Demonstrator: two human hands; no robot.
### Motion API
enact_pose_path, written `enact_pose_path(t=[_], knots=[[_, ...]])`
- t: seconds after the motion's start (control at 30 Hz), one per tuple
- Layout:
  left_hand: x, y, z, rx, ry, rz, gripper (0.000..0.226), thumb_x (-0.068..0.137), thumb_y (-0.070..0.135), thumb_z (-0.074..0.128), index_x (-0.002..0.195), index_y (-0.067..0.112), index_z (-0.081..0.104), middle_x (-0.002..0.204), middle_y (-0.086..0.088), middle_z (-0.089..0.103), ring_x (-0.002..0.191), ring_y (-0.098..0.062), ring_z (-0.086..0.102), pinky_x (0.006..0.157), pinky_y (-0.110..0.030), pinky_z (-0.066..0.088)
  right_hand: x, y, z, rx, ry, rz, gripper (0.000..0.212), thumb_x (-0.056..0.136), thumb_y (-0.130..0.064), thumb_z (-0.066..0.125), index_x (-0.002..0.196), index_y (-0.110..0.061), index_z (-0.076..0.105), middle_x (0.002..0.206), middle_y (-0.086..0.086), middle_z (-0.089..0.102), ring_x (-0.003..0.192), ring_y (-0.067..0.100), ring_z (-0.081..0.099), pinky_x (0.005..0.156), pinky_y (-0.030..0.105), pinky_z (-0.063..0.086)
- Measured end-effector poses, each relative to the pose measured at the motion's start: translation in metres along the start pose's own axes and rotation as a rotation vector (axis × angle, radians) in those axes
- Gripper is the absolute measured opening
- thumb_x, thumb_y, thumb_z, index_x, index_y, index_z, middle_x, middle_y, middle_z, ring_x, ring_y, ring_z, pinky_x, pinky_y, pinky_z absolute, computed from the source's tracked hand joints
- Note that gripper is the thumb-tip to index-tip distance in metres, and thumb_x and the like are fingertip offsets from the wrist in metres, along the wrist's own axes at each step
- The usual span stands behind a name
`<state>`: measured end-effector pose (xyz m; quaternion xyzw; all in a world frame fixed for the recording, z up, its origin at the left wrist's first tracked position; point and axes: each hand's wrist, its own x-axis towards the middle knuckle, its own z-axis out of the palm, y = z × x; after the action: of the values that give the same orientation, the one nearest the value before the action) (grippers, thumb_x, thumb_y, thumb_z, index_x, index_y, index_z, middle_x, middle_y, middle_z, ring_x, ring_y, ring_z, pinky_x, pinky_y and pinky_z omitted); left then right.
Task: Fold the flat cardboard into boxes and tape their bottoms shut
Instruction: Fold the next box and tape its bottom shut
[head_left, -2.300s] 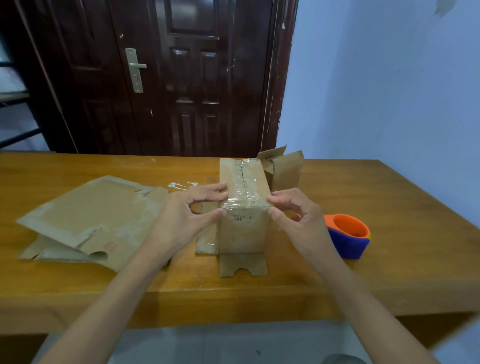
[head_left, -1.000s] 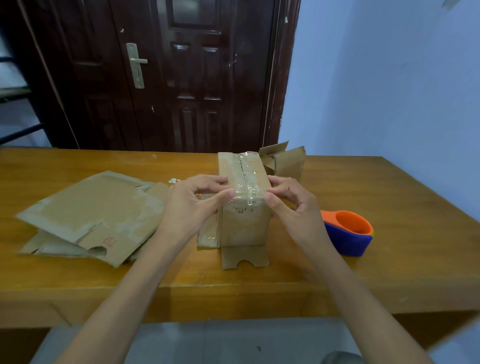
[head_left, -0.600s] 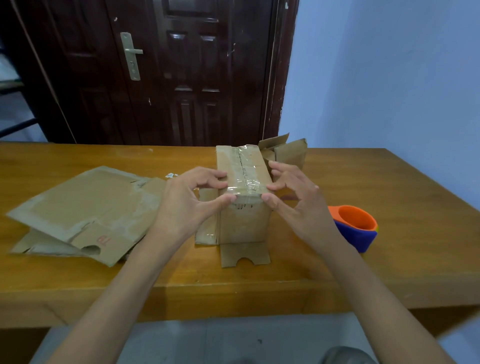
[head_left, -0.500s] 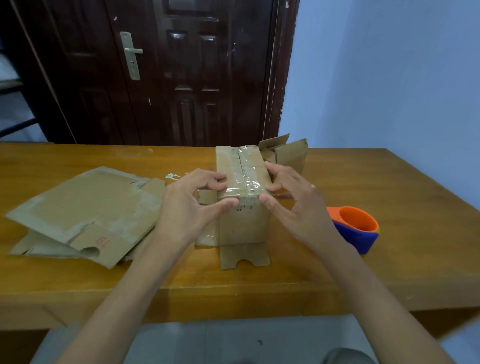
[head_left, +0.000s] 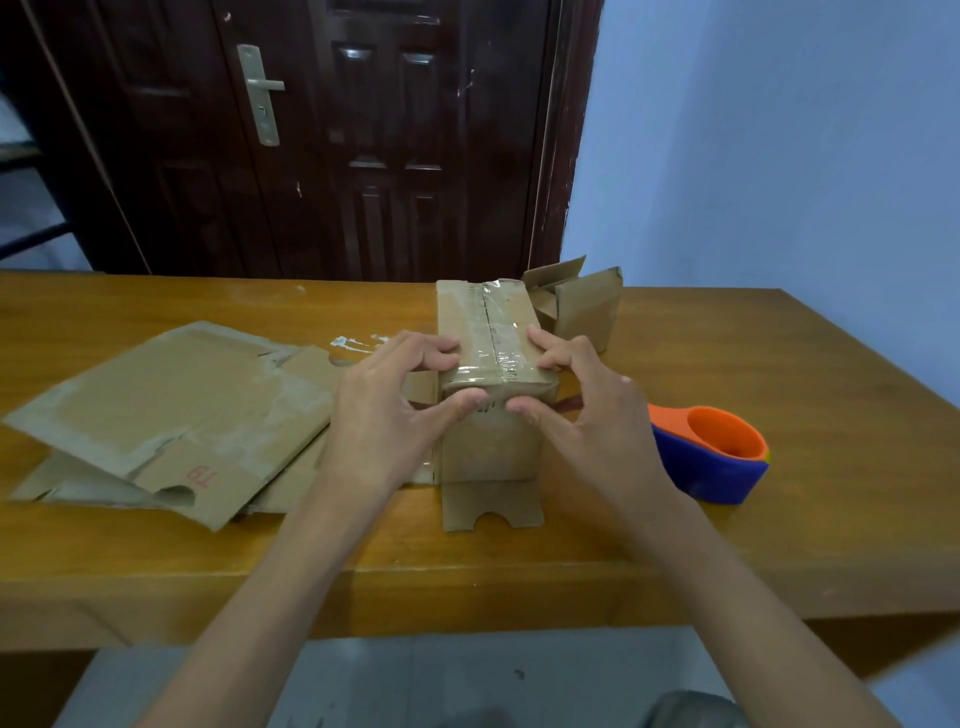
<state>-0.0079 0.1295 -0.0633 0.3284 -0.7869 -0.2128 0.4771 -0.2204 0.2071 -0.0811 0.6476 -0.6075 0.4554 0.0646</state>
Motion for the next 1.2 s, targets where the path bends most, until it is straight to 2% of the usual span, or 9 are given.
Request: enact_pose_path(t=[0.2,0.33,0.43,0.5,0.6,0.8,0.93,1.07,1.2], knots=[[0.004,-0.002,-0.018,-0.161,-0.116,-0.064,0.046,0.073,0.035,0.083,0.117,0.023,0.078,0.129,0.017,0.07,0.115,0.03,0.049,0.09,0.003,0.041,0.001,-0.002,-0.011,0.066,-0.054,0.016,0.053,0.09,-0.064,0.063,0.122,-0.023,0.059,0.154,-0.012,0.055,0.114,0.008,0.069,0.073,0.032,0.065],[0.004,0.002,-0.01,-0.061,-0.039,-0.091,0.053,0.067,0.053,0.086,0.112,0.025,0.079,0.128,0.02,0.071,0.124,0.006,0.06,0.097,-0.026,0.058,0.002,-0.015,-0.006,0.086,0.074,0.082,0.054,0.082,-0.067,0.071,0.111,-0.023,0.064,0.147,-0.013,0.061,0.119,0.003,0.065,0.074,0.027,0.063],[-0.001,0.007,0.0,-0.052,0.04,-0.094,0.048,0.071,0.046,0.082,0.113,0.023,0.079,0.127,0.02,0.07,0.122,0.014,0.056,0.087,-0.007,0.052,0.001,-0.021,0.002,0.077,0.133,0.111,0.053,0.083,-0.064,0.07,0.114,-0.021,0.067,0.145,-0.011,0.063,0.121,-0.001,0.06,0.075,0.026,0.063],[-0.004,0.007,0.002,-0.106,0.039,-0.089,0.045,0.076,0.04,0.082,0.117,0.021,0.078,0.128,0.018,0.07,0.119,0.018,0.056,0.082,-0.003,0.051,0.001,-0.019,0.002,0.096,0.128,0.103,0.055,0.085,-0.061,0.071,0.12,-0.019,0.068,0.144,-0.011,0.064,0.12,-0.001,0.061,0.078,0.026,0.063],[-0.003,0.0,-0.001,-0.118,0.004,-0.079,0.045,0.079,0.042,0.08,0.12,0.022,0.078,0.127,0.019,0.072,0.128,-0.001,0.062,0.093,-0.014,0.056,0.0,-0.011,-0.003,0.199,0.098,0.101,0.042,0.089,-0.056,0.071,0.111,-0.021,0.067,0.145,-0.01,0.063,0.123,0.001,0.063,0.077,0.03,0.063],[-0.002,-0.003,-0.012,-0.147,-0.082,-0.052,0.043,0.083,0.04,0.074,0.125,0.029,0.075,0.131,0.025,0.068,0.134,-0.003,0.058,0.111,-0.041,0.052,0.002,0.002,-0.012,0.219,-0.006,0.031,0.034,0.097,-0.047,0.069,0.113,-0.016,0.069,0.15,-0.012,0.059,0.113,0.007,0.07,0.074,0.037,0.062],[-0.001,-0.003,-0.015,-0.084,-0.119,-0.008,0.042,0.088,0.036,0.07,0.13,0.029,0.072,0.136,0.025,0.066,0.136,0.001,0.055,0.111,-0.035,0.052,0.002,0.007,-0.015,0.223,-0.057,-0.019,0.031,0.105,-0.041,0.06,0.115,-0.013,0.066,0.151,-0.011,0.058,0.106,0.009,0.073,0.074,0.045,0.063],[-0.004,-0.007,-0.018,-0.126,-0.154,0.012,0.041,0.092,0.033,0.069,0.133,0.029,0.07,0.139,0.027,0.063,0.136,0.006,0.053,0.101,-0.022,0.055,0.001,0.007,-0.013,0.269,-0.026,-0.036,0.032,0.11,-0.036,0.049,0.116,-0.01,0.066,0.149,-0.015,0.059,0.089,0.025,0.075,0.064,0.049,0.061],[-0.01,-0.005,-0.011,-0.162,-0.112,-0.003,0.058,0.078,0.044,0.08,0.132,0.025,0.071,0.137,0.025,0.065,0.13,0.004,0.059,0.087,-0.021,0.061,-0.003,-0.004,-0.006,0.274,0.009,0.082,0.033,0.098,-0.051,0.062,0.115,-0.024,0.062,0.147,-0.019,0.059,0.126,0.003,0.062,0.08,0.033,0.064]])
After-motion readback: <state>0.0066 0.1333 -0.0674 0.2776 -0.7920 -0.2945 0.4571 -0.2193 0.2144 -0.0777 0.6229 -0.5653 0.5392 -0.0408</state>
